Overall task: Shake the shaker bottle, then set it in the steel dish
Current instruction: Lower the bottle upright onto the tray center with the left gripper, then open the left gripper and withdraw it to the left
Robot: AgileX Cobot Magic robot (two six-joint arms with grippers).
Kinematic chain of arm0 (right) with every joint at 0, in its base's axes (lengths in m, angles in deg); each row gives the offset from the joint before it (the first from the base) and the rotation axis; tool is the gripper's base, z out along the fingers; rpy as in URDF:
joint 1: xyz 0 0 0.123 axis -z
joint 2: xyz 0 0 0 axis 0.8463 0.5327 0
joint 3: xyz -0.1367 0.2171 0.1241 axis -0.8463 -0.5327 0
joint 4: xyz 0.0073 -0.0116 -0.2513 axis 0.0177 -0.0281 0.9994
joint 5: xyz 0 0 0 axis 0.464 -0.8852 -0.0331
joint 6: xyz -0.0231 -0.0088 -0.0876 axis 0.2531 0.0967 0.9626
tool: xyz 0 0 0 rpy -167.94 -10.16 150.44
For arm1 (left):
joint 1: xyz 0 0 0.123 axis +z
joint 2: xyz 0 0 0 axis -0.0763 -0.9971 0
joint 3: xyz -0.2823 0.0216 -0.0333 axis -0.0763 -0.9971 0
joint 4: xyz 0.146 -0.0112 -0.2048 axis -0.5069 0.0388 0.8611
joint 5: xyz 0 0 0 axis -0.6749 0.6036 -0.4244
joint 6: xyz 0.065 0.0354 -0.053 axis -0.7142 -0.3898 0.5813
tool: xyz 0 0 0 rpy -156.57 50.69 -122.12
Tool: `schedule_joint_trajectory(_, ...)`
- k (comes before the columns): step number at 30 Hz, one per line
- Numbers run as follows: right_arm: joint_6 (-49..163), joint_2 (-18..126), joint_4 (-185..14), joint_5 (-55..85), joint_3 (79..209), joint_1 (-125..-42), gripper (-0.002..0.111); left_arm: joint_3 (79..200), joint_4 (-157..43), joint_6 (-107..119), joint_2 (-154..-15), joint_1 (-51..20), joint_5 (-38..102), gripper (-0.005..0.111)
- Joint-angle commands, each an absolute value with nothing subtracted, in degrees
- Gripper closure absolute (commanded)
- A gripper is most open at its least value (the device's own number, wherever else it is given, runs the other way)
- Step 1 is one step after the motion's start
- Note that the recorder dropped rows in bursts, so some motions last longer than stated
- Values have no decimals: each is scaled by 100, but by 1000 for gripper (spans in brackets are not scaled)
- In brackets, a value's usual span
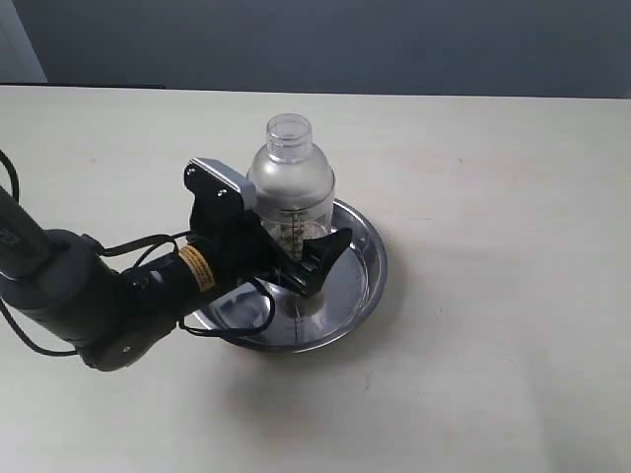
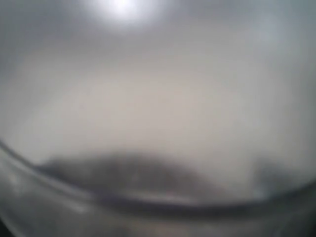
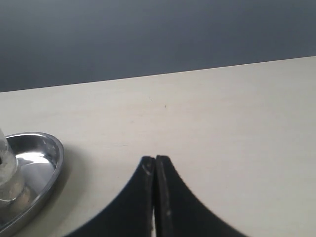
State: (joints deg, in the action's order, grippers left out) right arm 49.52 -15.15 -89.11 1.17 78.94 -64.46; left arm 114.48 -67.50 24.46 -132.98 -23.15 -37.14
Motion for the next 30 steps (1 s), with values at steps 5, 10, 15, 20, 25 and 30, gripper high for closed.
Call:
schedule_joint_trajectory(5,4972,-1493,-8898,190,7887,-6457,109,11436,-6525,2491,-12945,-2316,-3790,1)
schedule_joint_trajectory(10,4972,-1493,-8898,190,7887,-6457,109,11436,-6412,2327,-12441,-2316,-3139,1)
schedule_joint_trajectory(15,4972,-1493,-8898,200,7887,-6457,109,11436,-6351,1967,-11930,-2316,-2700,1)
schedule_joint_trajectory(20,4972,-1493,-8898,200,7887,-6457,109,11436,-6198,1809,-11476,-2316,-2485,2)
schedule_joint_trajectory(25,4972,-1493,-8898,200,7887,-6457,109,11436,-6273,1737,-10997,-2316,-2406,3)
schedule_joint_trajectory(30,4972,-1493,-8898,185,7887,-6457,109,11436,-6323,1725,-10279,-2316,-1902,18)
